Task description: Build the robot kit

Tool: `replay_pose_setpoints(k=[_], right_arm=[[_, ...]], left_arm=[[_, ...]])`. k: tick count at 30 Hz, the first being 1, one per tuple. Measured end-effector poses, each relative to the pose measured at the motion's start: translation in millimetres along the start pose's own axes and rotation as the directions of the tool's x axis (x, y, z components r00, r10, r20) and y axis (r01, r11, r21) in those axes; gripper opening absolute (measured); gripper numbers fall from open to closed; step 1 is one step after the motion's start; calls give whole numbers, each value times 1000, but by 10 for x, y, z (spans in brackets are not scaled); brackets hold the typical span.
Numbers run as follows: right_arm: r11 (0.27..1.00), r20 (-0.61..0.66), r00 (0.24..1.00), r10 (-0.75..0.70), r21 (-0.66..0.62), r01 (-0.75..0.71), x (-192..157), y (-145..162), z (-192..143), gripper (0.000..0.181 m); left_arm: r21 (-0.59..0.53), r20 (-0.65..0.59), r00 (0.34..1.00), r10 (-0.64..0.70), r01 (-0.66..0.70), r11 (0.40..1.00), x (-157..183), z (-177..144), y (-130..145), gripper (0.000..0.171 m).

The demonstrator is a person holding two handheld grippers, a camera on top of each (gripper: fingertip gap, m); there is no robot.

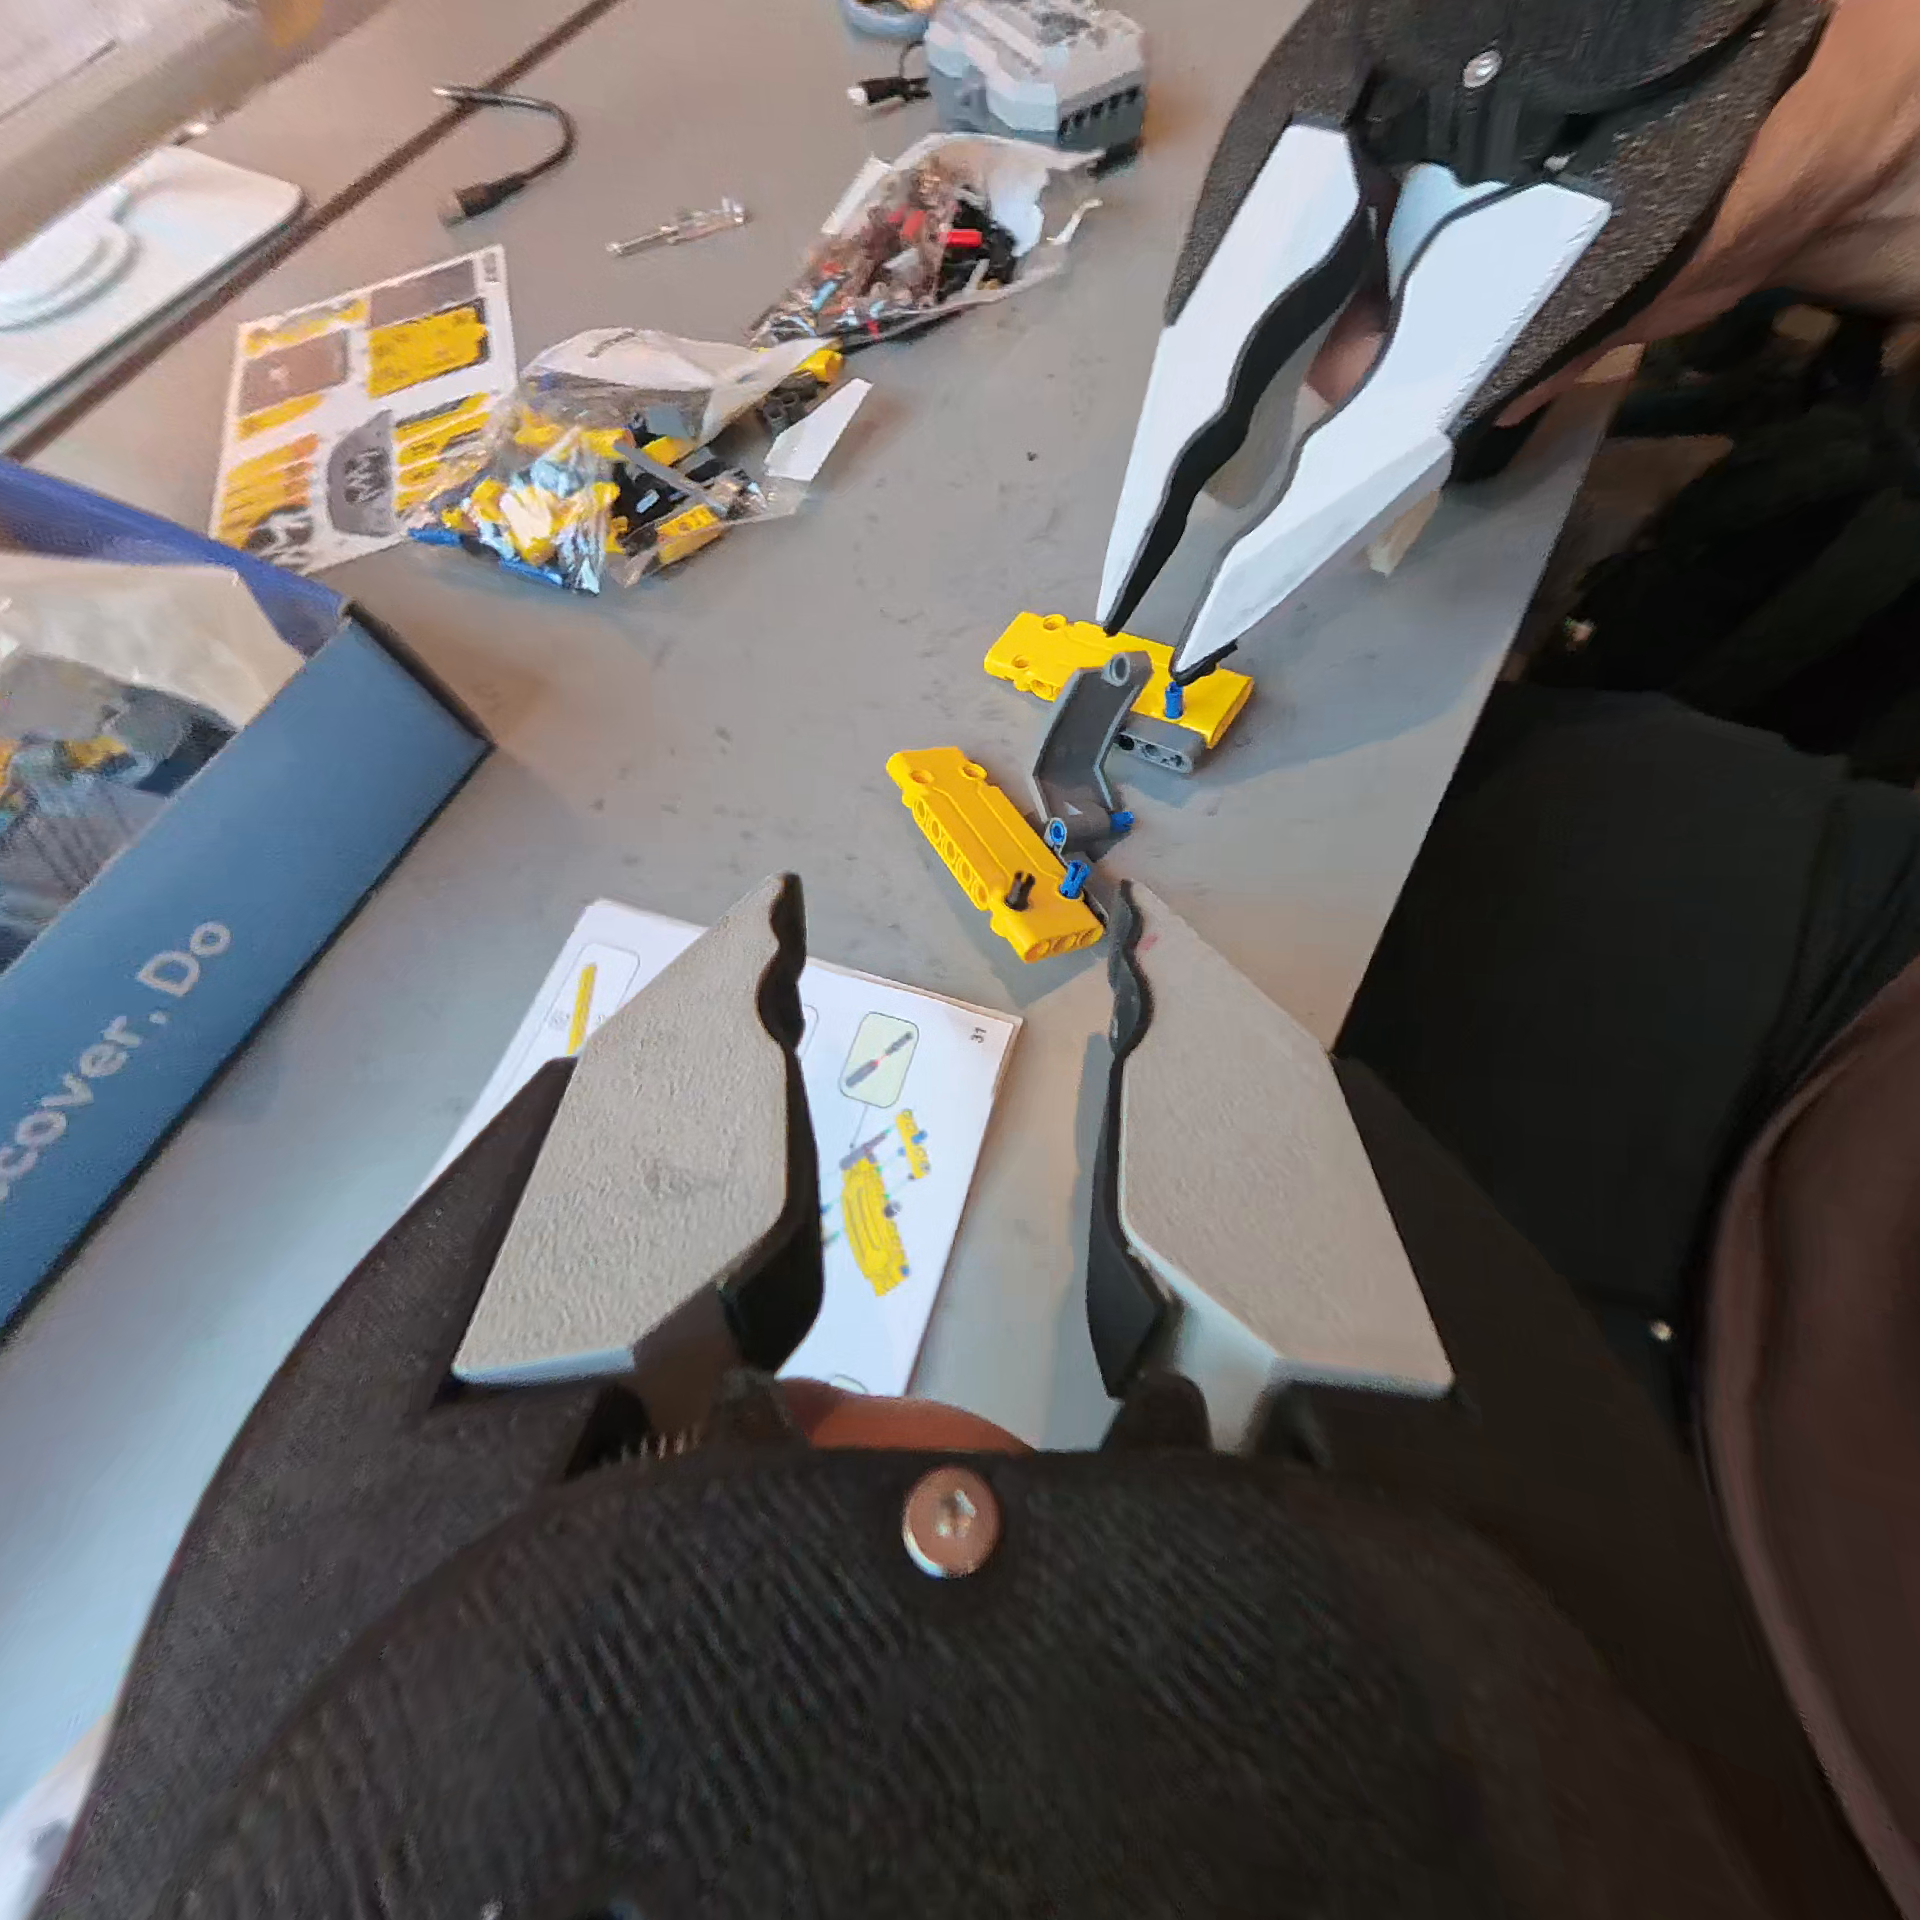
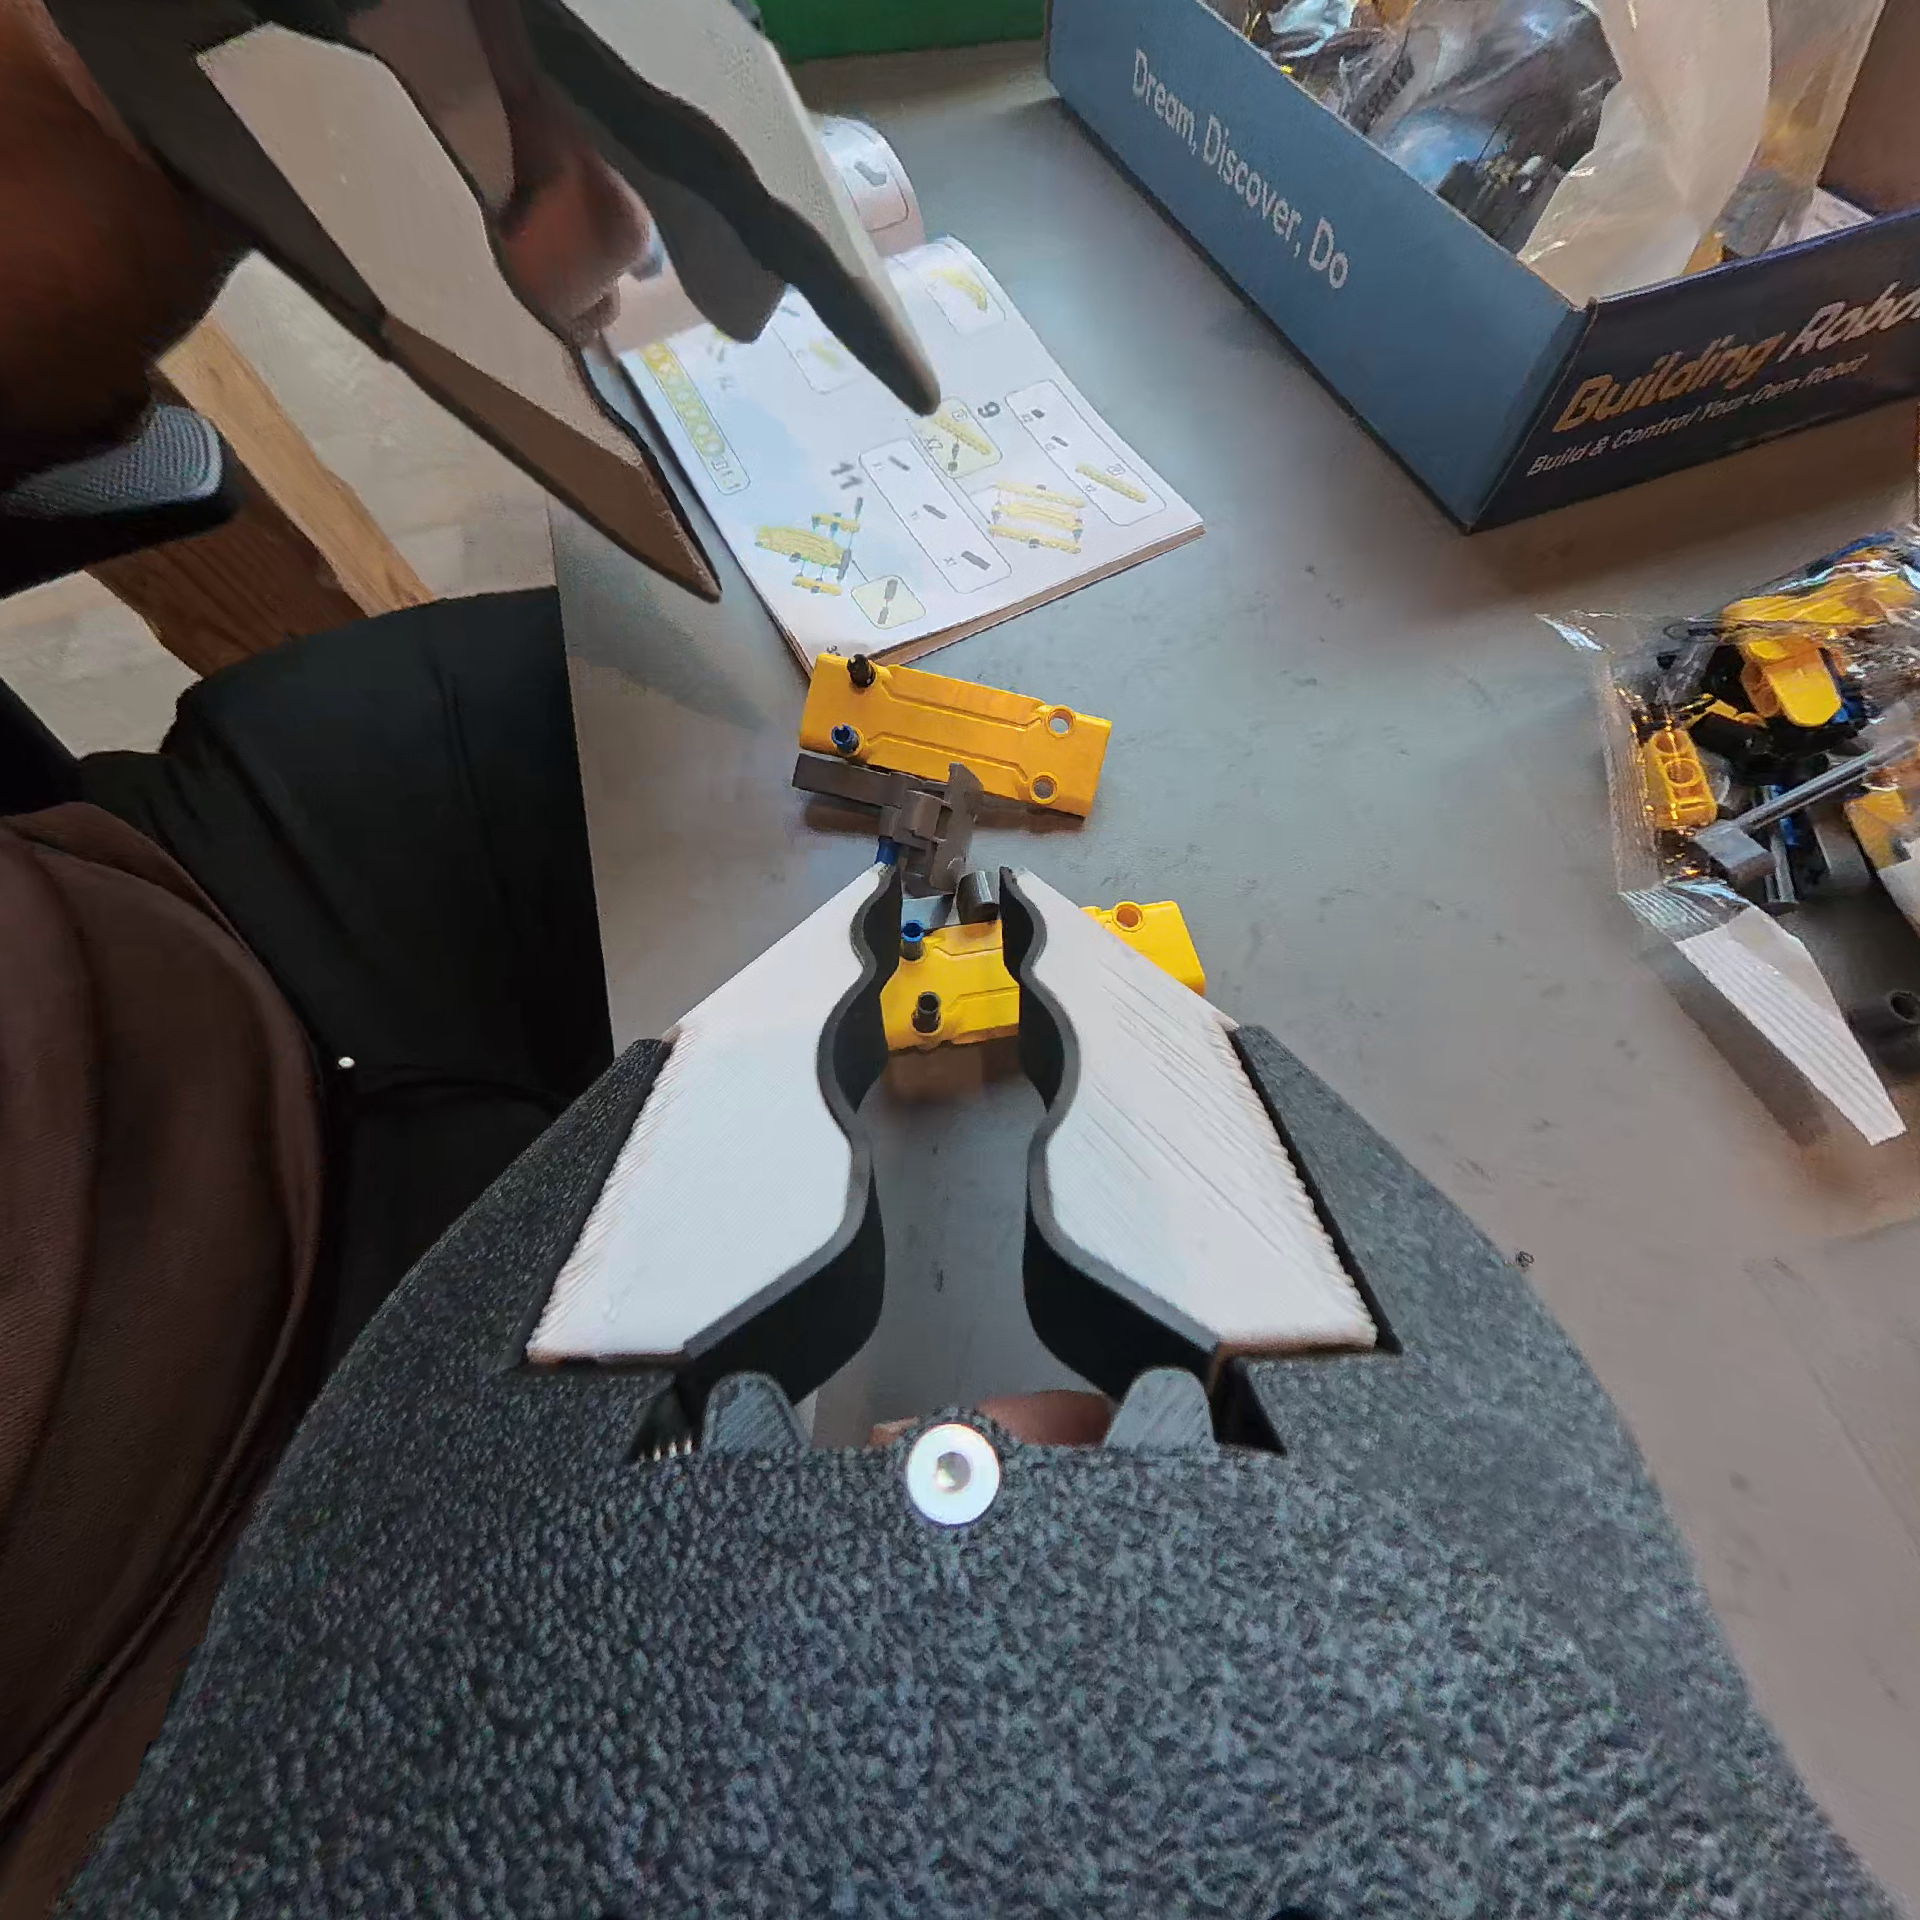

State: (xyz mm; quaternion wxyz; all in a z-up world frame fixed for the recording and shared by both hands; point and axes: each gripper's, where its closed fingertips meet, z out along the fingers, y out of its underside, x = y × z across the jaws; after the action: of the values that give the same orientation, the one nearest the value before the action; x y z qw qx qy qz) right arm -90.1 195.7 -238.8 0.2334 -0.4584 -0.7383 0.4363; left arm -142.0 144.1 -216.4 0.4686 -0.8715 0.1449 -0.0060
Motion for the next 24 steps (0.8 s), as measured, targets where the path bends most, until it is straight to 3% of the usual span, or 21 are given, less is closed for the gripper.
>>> replay_pose_setpoints(k=[5,7,13,19,22,24], right_arm=[[1000,7,1000,13,5,-13,6,-6,-4,22],[1000,10,1000,8,7,-8,-4,-9,-10,24],[1000,42,999,12,-1,-12,-31,14,-25,24],[1000,26,1000,5,-23,-5,16,71,-56,27],[1000,28,1000,1,-30,-1,10,79,-47,29],[999,20,1000,-7,-35,8,14,78,-29,24]], left_arm=[[-2,-171,974,146,-149,989,-32,140,-131,54],[23,-281,939,201,-203,979,37,182,-200,53],[4,-452,828,331,-370,929,183,407,-334,43],[-118,-538,747,390,-526,842,255,731,8,39],[-108,-529,756,385,-510,853,280,794,55,25],[-74,-500,773,390,-487,870,288,796,41,3]])
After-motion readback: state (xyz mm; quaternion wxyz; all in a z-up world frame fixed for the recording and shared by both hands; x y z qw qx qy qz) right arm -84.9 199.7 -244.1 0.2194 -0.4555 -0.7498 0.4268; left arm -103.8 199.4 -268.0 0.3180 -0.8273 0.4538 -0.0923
